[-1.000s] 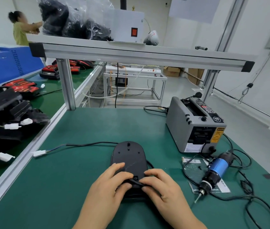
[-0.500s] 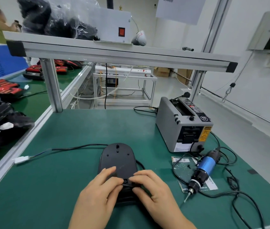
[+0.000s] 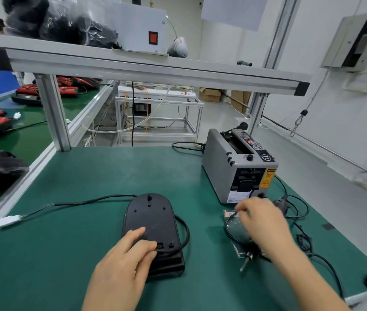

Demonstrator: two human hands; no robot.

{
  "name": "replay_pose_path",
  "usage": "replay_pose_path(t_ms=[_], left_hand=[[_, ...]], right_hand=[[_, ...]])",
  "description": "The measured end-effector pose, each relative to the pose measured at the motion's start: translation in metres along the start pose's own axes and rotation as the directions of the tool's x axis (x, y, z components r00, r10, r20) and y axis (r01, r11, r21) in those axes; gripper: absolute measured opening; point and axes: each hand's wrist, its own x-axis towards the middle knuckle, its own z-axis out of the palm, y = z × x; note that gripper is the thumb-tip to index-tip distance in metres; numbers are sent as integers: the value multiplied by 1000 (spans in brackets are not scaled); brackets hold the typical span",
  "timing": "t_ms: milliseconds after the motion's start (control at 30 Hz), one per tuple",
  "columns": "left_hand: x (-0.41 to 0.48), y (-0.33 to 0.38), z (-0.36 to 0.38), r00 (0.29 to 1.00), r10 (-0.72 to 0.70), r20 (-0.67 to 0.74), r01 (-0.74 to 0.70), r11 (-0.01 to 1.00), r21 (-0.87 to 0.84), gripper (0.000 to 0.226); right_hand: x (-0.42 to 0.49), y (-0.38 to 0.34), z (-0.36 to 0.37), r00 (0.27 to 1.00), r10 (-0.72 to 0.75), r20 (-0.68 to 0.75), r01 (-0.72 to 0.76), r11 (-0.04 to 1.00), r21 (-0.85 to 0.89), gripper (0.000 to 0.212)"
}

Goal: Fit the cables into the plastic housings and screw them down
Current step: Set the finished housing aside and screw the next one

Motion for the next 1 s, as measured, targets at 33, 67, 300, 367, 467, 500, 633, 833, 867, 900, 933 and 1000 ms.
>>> replay_pose_path(t_ms=[33, 67, 300, 367, 467, 500, 633, 833, 867, 900, 933, 1000], left_hand=[[0, 1, 0, 1000, -2, 1, 2, 1000, 1, 36], [0, 1, 0, 1000, 5, 0, -5, 1000, 5, 37], [-1, 0, 0, 995, 43, -88, -41, 999, 23, 19], [-1, 0, 1, 996, 40, -80, -38, 999, 28, 30], [-2, 0, -1, 997, 42, -59, -40, 998, 39, 31], [-2, 0, -1, 997, 45, -58, -42, 998, 45, 31], [-1, 1, -2, 999, 38, -30, -37, 999, 39, 30], [-2, 2, -4, 999, 42, 1, -42, 998, 49, 31], [-2, 3, -5, 999, 38, 7, -38, 998, 51, 30], [-1, 3, -5, 999, 26, 21, -27, 999, 38, 28], [-2, 3, -5, 999, 28, 20, -29, 999, 34, 20], [-2, 4, -5, 999, 8, 43, -9, 999, 35, 13]], right_hand=[[10, 13, -6, 999, 54, -3, -54, 992, -116, 29], [19, 24, -10, 995, 104, -3, -103, 975, -198, 32], [55, 50, 3, 960, 262, 95, -202, 890, -409, 28], [58, 49, 11, 957, 273, 98, -211, 888, -409, 21], [61, 49, 18, 964, 255, 73, -200, 880, -431, 17], [62, 49, 19, 968, 243, 58, -195, 880, -433, 17], [66, 49, 23, 974, 224, 37, -183, 870, -457, 26], [63, 45, 24, 972, 231, 41, -175, 832, -526, 13], [62, 44, 22, 969, 242, 50, -179, 828, -532, 14], [62, 43, 21, 967, 249, 54, -183, 824, -536, 14], [60, 42, 18, 966, 254, 54, -187, 826, -532, 13], [55, 37, 10, 968, 247, 35, -197, 843, -501, 12]])
